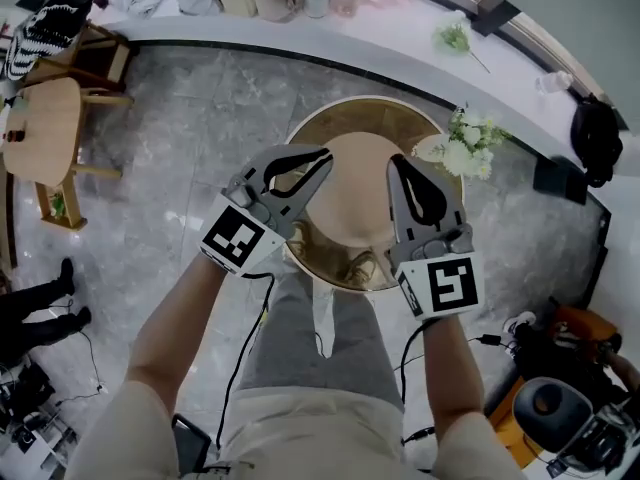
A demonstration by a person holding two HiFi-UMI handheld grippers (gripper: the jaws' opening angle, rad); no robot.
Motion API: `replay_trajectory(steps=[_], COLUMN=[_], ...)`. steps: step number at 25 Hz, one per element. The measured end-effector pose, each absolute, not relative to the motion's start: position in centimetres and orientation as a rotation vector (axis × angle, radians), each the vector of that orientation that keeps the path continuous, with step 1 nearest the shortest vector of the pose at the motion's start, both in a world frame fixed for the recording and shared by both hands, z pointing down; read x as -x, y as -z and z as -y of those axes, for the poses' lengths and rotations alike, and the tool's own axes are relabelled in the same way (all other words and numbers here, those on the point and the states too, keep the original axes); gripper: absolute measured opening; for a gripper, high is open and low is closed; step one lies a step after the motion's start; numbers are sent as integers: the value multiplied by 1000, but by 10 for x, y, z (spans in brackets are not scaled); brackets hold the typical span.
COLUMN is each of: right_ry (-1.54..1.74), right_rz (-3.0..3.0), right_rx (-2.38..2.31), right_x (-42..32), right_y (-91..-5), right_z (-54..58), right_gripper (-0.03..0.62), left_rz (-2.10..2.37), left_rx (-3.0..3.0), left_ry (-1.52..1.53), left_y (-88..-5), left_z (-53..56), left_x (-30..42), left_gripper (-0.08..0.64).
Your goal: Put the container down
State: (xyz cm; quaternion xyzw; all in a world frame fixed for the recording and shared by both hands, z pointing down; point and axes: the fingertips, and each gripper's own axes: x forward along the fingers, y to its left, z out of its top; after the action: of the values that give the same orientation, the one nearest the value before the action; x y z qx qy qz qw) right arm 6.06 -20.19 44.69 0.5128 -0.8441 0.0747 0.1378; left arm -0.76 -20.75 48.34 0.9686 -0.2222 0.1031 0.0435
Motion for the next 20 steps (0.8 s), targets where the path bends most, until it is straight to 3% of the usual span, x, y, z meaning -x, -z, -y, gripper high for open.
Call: replay_trajectory(steps=[20], right_ry=[63], right_rz=[2534], right_rx=[-1534], right_x=[-72], right_y=[-197], right_z=[143], right_gripper=[11], left_rz=[1042], left_rx=[-3058], left_ry=[-349], left_y=[-234], left_z=[164], left_x=[13], left_gripper=[8])
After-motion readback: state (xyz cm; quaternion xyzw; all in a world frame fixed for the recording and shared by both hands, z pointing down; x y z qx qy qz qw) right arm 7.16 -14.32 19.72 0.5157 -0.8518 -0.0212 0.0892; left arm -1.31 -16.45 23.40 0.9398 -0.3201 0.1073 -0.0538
